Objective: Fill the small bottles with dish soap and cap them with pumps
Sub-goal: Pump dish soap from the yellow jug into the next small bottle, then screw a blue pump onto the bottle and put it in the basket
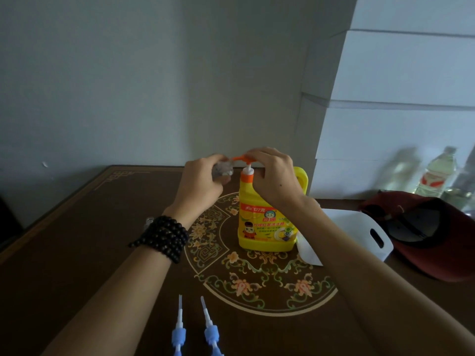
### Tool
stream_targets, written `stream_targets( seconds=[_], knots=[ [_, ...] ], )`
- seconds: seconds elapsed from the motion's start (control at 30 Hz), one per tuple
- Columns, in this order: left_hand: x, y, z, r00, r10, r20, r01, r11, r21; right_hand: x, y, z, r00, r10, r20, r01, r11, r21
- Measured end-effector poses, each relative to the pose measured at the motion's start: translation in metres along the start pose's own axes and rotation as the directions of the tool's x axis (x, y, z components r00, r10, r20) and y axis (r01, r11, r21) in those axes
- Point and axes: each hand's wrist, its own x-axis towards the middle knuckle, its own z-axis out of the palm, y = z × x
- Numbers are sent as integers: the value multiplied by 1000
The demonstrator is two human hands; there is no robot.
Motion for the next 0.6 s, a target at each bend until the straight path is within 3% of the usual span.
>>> stream_targets(
  seconds=[0.1,0.23,0.4,0.6],
  knots=[
    [-13,-2,-4,996,-92,2,92,990,-106,-12,-9,0,998,22,-66,-21,1000,11],
    [-32,-1,-16,986,-161,-40,152,974,-167,-37,-29,3,984,126,-123,-106,981,163],
    [-75,4,-43,977,-206,-56,194,965,-177,-79,-58,5,992,124,-4,-117,944,308],
    [-149,-5,-64,973,-229,7,227,961,-157,-142,-78,10,955,-61,290,-39,944,327]
  ],
)
